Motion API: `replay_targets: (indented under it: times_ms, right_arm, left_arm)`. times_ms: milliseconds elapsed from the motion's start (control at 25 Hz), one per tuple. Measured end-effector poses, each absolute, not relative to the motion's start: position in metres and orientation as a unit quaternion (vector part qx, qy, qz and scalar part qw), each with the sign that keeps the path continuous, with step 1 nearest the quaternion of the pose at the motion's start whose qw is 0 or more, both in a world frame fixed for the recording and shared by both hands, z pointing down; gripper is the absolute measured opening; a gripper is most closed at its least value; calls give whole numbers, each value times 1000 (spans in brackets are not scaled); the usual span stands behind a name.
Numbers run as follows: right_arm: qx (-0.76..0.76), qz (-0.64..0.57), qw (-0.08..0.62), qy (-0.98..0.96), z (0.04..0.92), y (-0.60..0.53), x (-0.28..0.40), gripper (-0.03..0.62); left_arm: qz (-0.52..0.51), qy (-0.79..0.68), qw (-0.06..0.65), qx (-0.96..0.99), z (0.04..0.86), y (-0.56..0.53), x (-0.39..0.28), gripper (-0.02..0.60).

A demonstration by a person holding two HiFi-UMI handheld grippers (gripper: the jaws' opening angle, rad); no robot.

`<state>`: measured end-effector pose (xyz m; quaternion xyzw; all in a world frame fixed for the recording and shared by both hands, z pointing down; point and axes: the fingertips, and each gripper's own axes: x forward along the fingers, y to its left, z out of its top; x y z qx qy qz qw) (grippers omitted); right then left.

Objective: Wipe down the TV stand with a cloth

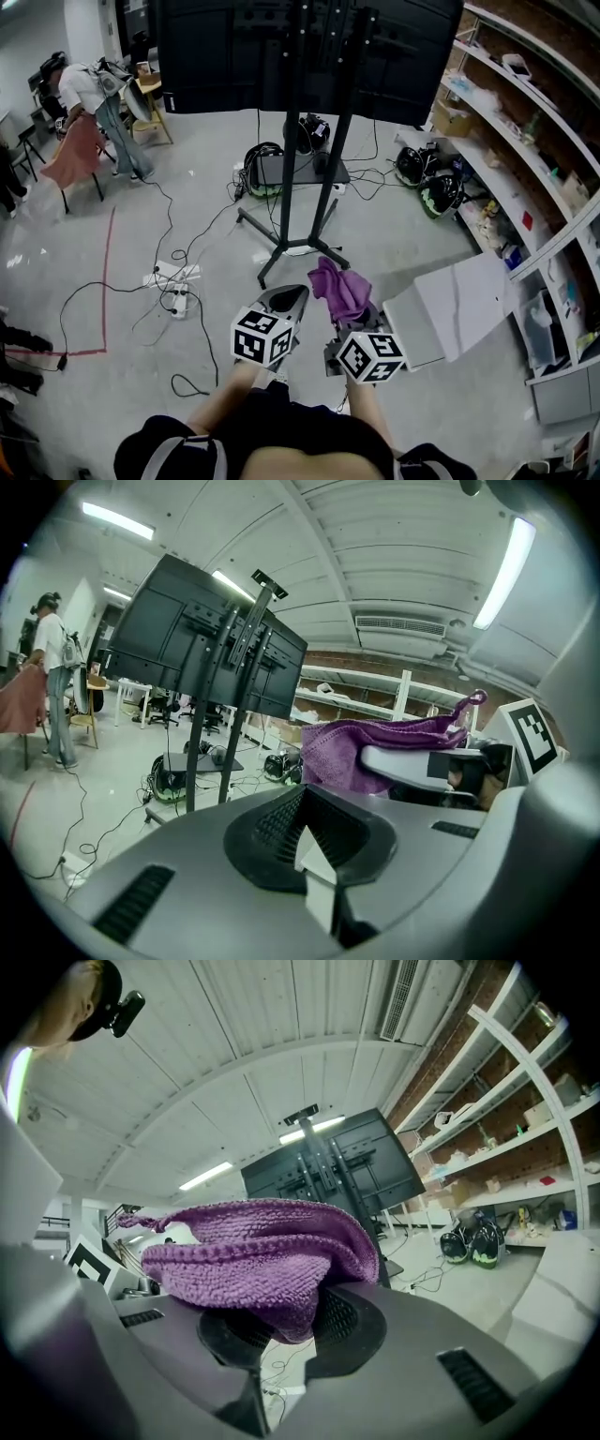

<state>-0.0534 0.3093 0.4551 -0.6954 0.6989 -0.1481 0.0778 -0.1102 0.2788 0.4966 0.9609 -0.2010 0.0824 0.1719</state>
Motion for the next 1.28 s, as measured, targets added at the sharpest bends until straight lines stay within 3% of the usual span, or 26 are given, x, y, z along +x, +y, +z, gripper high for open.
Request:
replay_targets:
  times_ms: [1280]
  right_arm:
    - [-674,-138,76,722,457,136,-13,64]
  left_arm:
    - [69,-229,167,956,495,106,-75,6]
